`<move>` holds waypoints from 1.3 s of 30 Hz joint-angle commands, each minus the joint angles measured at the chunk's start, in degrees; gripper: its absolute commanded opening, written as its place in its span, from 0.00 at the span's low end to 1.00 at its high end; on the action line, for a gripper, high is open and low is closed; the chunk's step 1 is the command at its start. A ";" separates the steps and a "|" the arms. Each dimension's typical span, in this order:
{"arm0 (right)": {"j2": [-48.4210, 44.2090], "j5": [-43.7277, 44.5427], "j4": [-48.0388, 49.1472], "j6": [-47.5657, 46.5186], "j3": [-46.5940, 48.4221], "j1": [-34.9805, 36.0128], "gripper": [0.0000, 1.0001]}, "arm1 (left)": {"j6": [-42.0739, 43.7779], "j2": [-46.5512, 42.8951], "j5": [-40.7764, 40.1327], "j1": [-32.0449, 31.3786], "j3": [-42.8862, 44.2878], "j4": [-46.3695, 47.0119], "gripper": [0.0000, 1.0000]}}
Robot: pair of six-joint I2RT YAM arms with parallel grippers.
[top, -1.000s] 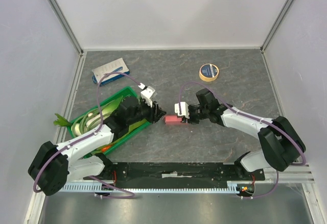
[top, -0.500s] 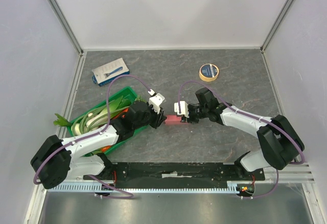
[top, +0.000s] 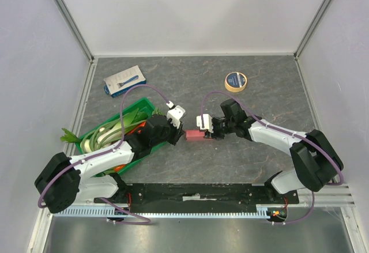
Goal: Fold the paper box
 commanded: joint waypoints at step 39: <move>2.76 0.04 -4.40 0.13 2.96 0.04 0.23 | -28.31 16.69 -23.28 -8.65 14.95 -11.45 0.02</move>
